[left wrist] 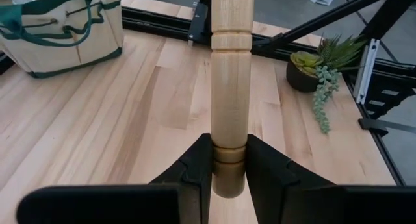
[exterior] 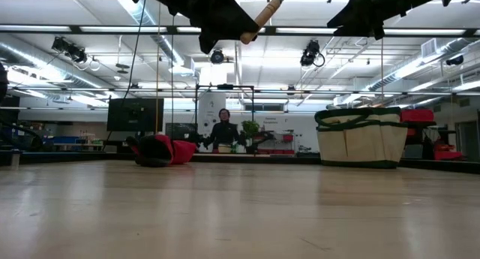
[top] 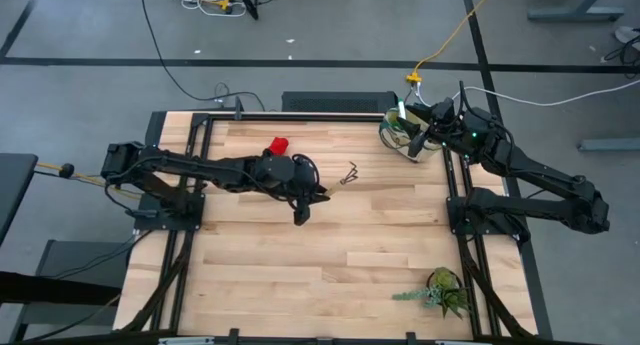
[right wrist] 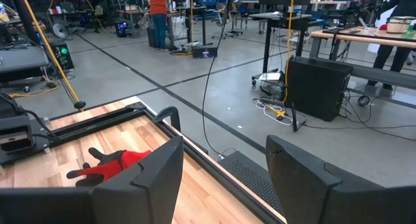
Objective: Pick & Place Garden tools in Gardening bag
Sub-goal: Put the brown hand rake into the gardening bag
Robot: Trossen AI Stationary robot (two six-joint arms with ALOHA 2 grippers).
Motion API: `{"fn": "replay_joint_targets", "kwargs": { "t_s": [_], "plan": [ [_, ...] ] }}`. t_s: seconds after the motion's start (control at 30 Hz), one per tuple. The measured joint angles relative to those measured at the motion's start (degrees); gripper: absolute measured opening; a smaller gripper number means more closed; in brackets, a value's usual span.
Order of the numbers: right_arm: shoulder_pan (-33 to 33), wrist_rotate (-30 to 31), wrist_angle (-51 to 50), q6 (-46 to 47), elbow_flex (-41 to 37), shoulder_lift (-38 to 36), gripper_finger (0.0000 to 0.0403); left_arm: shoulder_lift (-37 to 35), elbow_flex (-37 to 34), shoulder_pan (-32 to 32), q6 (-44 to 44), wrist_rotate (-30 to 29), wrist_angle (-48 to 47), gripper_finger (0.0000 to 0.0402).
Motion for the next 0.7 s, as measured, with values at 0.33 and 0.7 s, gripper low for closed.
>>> {"fn": "replay_joint_targets", "kwargs": {
  "t_s": [0.33,0.7],
  "plan": [
    [0.02,0.0,0.0,0.0,0.0,-0.02,0.0222,0.0,0.0,2.24,-4.25,-0.04,0.0,0.0078],
    [0.02,0.01,0.0,-0.02,0.01,0.0,0.0222,0.0,0.0,6.28,-18.93,-0.83,0.0,0.008]
  ]
}}
